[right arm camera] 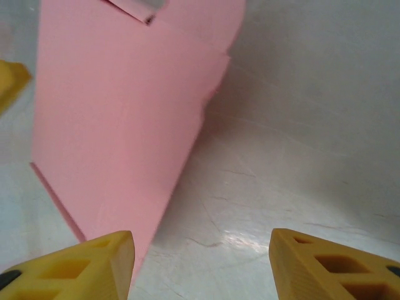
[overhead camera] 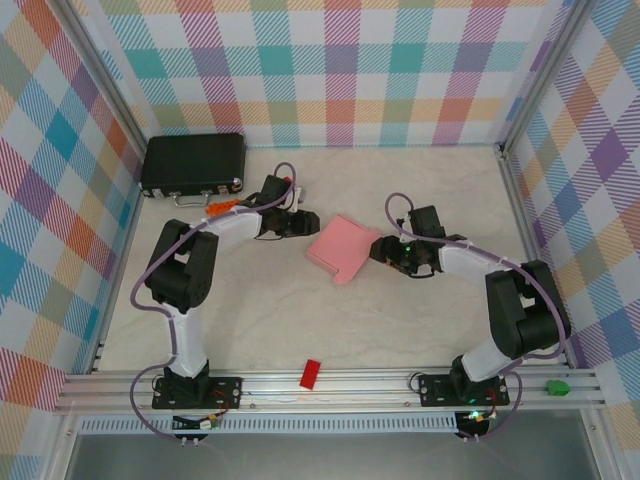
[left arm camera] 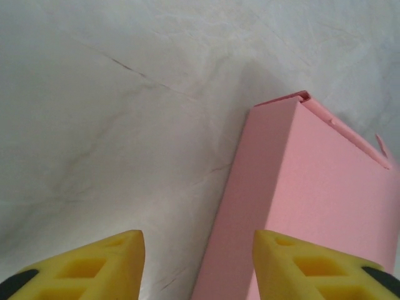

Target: Fold the paper box

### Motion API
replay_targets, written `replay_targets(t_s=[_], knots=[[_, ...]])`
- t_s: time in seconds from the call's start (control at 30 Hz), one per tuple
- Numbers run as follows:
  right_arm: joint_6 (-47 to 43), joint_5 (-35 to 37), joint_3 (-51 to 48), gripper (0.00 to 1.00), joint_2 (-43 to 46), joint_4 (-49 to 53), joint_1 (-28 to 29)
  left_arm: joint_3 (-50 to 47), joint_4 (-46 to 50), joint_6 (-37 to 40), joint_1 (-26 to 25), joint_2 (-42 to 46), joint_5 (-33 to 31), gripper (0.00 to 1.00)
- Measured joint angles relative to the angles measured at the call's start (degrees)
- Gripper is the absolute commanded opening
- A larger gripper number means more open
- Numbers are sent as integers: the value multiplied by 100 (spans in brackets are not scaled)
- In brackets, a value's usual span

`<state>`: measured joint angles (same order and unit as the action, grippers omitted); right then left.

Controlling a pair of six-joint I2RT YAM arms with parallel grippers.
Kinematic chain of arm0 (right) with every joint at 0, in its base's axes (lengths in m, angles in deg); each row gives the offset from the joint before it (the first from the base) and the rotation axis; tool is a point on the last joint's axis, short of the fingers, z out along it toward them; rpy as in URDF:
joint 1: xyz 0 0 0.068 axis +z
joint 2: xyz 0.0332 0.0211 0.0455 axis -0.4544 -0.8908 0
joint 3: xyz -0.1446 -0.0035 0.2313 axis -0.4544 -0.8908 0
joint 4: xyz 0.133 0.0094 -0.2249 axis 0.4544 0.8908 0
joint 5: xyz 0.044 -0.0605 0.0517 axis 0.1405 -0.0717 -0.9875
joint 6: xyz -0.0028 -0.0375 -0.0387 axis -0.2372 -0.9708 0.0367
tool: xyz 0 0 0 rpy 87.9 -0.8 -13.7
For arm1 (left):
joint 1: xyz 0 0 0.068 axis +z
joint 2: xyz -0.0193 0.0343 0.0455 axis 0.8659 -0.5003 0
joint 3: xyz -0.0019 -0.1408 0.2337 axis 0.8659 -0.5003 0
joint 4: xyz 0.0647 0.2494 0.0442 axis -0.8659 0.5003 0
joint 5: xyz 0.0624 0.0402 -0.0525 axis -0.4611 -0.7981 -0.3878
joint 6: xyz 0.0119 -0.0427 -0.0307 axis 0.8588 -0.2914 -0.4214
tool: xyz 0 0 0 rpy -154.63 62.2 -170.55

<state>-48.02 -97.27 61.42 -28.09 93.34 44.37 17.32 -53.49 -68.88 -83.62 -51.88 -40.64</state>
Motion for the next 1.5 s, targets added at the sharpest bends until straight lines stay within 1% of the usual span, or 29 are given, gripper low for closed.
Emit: replay_targets(t_s=[0.13,0.23,0.33,0.63,0.8,0.93,1.13,1.33,1.5], knots=[[243,-243,-44,59,-190,-669,28,76,-151,-11,0,-140,380,41],[369,-402,-55,59,-374,-1003,33,46,-317,-94,0,-140,527,34],[472,-446,-55,58,-621,-1196,48,-63,-444,-205,-2,-140,595,31],[619,-599,-42,58,-1034,-1554,151,-807,-835,-647,-90,201,673,32],[614,-774,122,57,-1196,-1668,212,-1163,-868,-817,-170,470,680,29],[612,-964,291,56,-1416,-1775,225,-1399,-866,-949,-221,656,671,33],[612,-1123,339,55,-1488,-1790,258,-1537,-922,-1073,-221,739,669,34],[592,-1147,363,54,-1488,-1759,299,-1547,-1019,-1141,-221,741,608,27],[566,-1147,461,54,-1421,-1631,352,-1670,-1176,-1239,-221,828,514,19]])
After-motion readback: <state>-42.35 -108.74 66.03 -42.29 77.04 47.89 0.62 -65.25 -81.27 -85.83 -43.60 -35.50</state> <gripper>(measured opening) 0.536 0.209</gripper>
